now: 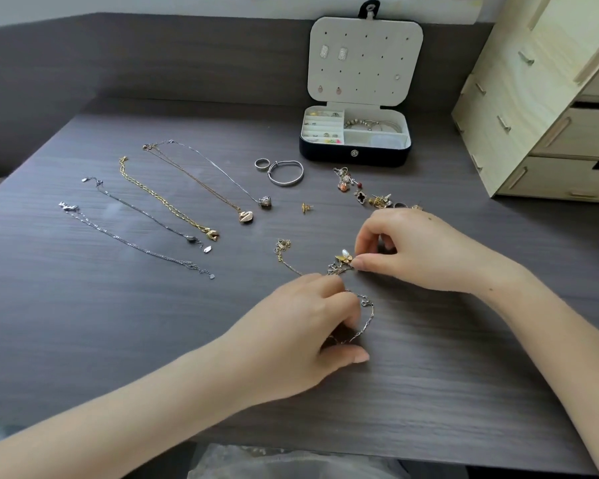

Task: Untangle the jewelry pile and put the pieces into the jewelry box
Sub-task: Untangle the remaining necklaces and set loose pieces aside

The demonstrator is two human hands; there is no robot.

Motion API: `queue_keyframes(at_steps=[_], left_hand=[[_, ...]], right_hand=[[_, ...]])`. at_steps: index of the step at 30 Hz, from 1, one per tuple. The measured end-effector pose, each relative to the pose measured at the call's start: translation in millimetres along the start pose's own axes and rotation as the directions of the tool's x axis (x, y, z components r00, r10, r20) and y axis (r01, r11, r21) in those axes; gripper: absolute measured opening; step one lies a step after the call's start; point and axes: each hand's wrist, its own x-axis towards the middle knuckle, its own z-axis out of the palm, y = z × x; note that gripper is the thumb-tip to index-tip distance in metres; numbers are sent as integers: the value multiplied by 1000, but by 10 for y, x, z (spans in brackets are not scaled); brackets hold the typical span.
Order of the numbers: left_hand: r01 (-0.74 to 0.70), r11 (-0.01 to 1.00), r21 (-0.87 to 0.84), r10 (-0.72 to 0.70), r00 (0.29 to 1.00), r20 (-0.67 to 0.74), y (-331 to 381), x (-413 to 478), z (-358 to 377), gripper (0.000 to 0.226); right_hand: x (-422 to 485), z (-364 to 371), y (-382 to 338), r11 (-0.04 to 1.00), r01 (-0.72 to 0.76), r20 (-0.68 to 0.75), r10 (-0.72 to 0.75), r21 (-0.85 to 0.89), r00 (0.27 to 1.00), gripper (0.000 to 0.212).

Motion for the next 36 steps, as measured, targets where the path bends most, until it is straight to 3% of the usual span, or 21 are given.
queue_keyframes(at_steps=[3, 8, 10, 14, 18, 25, 29, 33, 36], left_hand=[[-55, 998, -15, 55, 998, 33, -24, -7, 2, 24], [-132, 985, 114, 124, 990, 71, -46, -10, -19, 27], [-111, 993, 34, 109, 993, 47, -50, 0, -57, 25], [165, 961, -222, -172, 985, -12, -93, 80, -279, 17], [247, 764, -597, -341, 939, -48, -219, 239, -526, 19], [345, 568, -747, -564, 824, -48, -448, 579, -627, 26], [419, 552, -721, -648, 759, -55, -526, 764, -584, 30], [507, 646, -571, -675, 728, -117, -631, 896, -458, 32], [562, 753, -342, -645, 734, -214, -641, 909, -332, 15]], right_hand=[[0, -65, 56, 999, -41, -8, 41, -7, 999, 11], [-2, -132, 101, 998, -53, 11, 53, -32, 999, 11], [-9, -147, 105, 998, -47, 38, 49, -33, 998, 12], [-26, -185, 108, 999, -37, 80, 38, -8, 996, 10], [-40, -201, 106, 1000, -27, 122, 26, 5, 992, 9], [-69, -234, 115, 999, -21, 217, 14, 27, 976, 8], [-79, -247, 111, 999, -18, 261, 7, 41, 965, 6], [-76, -249, 127, 999, -17, 266, 3, 49, 964, 6], [-81, -254, 137, 998, -25, 271, 8, 61, 962, 6]])
